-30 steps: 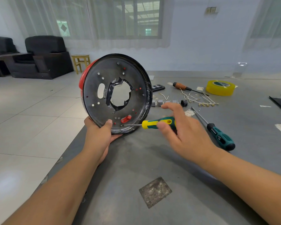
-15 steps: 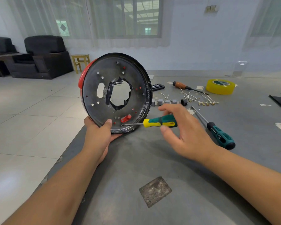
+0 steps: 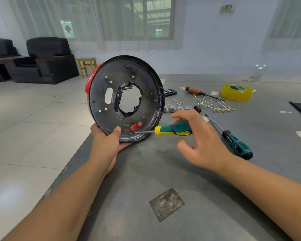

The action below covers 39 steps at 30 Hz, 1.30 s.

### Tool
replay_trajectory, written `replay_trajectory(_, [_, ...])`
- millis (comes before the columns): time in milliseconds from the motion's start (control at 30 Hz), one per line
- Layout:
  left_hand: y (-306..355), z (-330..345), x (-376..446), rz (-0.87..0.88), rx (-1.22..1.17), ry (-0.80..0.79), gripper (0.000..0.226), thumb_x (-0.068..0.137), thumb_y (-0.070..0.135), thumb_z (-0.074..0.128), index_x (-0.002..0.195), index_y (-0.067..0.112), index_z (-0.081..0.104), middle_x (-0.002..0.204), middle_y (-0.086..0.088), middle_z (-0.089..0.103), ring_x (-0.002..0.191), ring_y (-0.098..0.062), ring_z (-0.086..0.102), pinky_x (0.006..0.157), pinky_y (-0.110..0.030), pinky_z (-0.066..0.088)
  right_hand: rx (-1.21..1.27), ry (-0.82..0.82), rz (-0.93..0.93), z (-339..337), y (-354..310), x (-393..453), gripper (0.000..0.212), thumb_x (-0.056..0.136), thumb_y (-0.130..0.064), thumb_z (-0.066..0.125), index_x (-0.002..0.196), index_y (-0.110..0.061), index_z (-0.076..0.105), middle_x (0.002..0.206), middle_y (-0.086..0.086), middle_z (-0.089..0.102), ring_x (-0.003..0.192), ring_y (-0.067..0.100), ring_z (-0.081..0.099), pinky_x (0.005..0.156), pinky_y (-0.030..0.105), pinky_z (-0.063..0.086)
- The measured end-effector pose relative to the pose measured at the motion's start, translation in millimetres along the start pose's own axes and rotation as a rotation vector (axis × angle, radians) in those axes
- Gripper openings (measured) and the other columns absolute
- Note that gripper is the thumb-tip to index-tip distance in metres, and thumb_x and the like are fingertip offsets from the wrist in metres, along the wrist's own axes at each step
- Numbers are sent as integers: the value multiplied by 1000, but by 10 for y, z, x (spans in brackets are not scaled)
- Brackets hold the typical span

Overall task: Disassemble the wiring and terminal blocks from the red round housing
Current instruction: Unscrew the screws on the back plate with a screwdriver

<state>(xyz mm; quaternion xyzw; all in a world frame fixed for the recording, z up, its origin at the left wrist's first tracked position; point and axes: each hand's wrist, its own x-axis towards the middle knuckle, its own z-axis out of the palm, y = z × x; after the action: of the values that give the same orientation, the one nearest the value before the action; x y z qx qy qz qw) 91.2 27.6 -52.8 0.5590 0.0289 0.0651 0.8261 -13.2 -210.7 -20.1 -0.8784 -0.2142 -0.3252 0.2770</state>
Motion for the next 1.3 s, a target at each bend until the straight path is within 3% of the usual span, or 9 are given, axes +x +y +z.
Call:
replay_trajectory(133, [4,-1,-5,-3,-9,-1,34,104,-2,57,108,29,43,126,-1,58,110,-26,70,63,-38,65,-36,21,171,1,29,27,36,102,-49,38,137,-43,42,69,-5,62,59,13,57,58,34,49])
replay_trajectory(300, [9,-3,-5,-7,4,-7,35,104,-1,58,109,30,43,129,-2,57,113,-28,69,64,-40,65,41,29,75,-4,2,5,51,88,-17,56,135,-34,48,98,-7,58,84,12,55,72,19,45])
replay_trajectory(433, [12,-6,-8,-8,-2,-8,34,104,-2,58,109,28,43,129,-2,58,112,-28,69,65,-41,65,69,64,199,13,32,38,33,106,-43,42,138,-46,47,76,-8,64,66,16,61,65,37,53])
replay_trajectory(567, [16,0,-19,-5,-3,-16,35,104,-2,57,108,29,44,128,-2,58,111,-29,70,64,-40,65,55,107,123,33,10,12,44,91,-15,57,129,-38,55,95,-5,63,84,15,58,74,23,49])
replay_trajectory(733, [28,3,-21,-16,3,-8,35,104,-2,57,107,30,43,133,-5,57,112,-29,69,67,-42,66,97,61,260,21,46,22,31,105,-44,44,132,-58,46,73,-8,69,66,7,70,68,26,57])
replay_trajectory(833, [26,0,-23,-17,-4,-7,35,104,-2,57,108,30,43,132,-4,57,112,-28,69,66,-41,66,104,98,255,27,32,22,36,102,-30,53,131,-51,53,82,-10,68,72,9,65,65,23,53])
replay_trajectory(967, [25,2,-20,-17,-19,-6,34,104,-2,57,109,28,43,134,-6,57,113,-29,69,67,-42,66,242,131,349,45,10,26,36,86,-4,64,102,-35,67,92,-11,63,83,18,62,75,46,55])
replay_trajectory(1133, [17,-9,-4,-25,-21,-8,34,103,-2,58,110,28,44,135,-6,57,113,-30,70,67,-42,65,400,148,468,56,37,17,34,86,-4,61,93,-36,68,94,15,66,88,45,64,80,64,53])
replay_trajectory(1300, [15,-19,11,-33,-28,-4,35,103,-2,58,112,28,44,136,-6,57,114,-31,69,67,-43,66,489,214,532,74,94,19,31,90,1,56,95,-27,69,92,4,71,81,18,74,78,32,62])
